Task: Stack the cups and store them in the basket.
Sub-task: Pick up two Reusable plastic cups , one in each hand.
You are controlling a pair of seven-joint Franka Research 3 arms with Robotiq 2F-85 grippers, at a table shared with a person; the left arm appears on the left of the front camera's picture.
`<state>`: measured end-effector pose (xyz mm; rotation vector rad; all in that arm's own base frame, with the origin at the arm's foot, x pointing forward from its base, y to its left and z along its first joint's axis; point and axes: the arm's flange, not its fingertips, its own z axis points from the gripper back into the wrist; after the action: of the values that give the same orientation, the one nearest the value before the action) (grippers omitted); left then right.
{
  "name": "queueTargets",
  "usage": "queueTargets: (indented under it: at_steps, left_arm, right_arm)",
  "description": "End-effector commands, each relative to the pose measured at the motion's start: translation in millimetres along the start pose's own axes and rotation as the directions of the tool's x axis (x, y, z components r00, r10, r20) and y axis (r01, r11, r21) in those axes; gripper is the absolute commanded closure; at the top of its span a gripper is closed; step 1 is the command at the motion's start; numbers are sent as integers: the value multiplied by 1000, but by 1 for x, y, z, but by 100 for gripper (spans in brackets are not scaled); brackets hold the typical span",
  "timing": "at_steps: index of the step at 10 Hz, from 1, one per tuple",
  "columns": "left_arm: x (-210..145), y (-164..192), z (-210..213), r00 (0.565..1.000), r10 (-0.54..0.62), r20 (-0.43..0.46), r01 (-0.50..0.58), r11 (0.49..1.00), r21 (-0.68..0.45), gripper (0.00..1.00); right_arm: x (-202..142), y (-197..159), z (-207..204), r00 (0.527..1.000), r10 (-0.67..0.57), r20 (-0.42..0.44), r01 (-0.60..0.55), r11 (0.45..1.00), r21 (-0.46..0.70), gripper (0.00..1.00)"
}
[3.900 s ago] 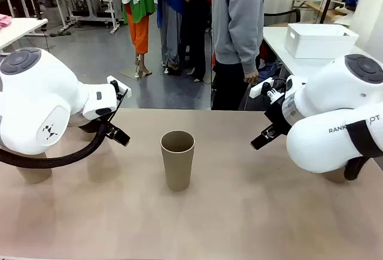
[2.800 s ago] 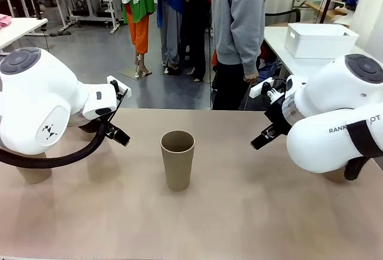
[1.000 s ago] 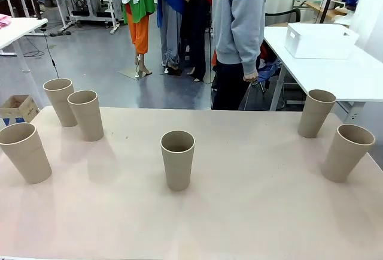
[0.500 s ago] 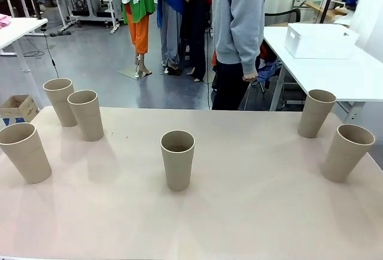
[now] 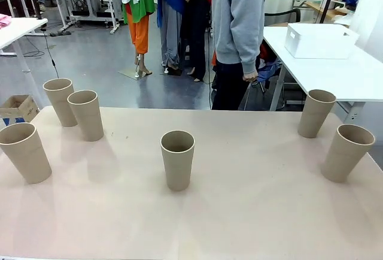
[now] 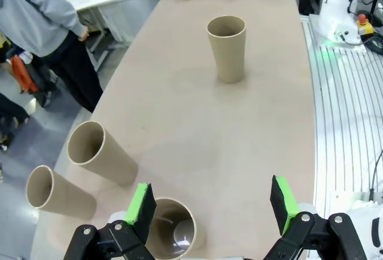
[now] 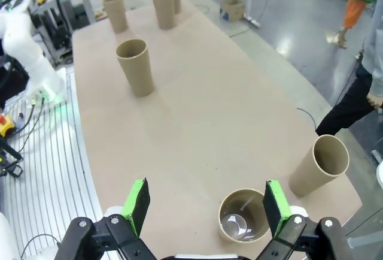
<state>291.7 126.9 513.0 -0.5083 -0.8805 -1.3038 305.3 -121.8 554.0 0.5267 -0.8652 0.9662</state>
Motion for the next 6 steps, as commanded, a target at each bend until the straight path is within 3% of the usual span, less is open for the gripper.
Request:
queueTargets:
  at_steps: [1,2,6]
  left_arm:
    - [-6,0,4,1000,14,19,-15,999,36,0]
    - [0,0,0,1000,0,0,0,1000,0,0]
    - [0,0,0,1000,0,0,0,1000,0,0]
  right_arm:
    - [2,-4,0,999,0,43,-1,1000,12,0]
    - [0,0,0,1000,0,0,0,1000,0,0]
    - [0,0,0,1000,0,0,0,1000,0,0]
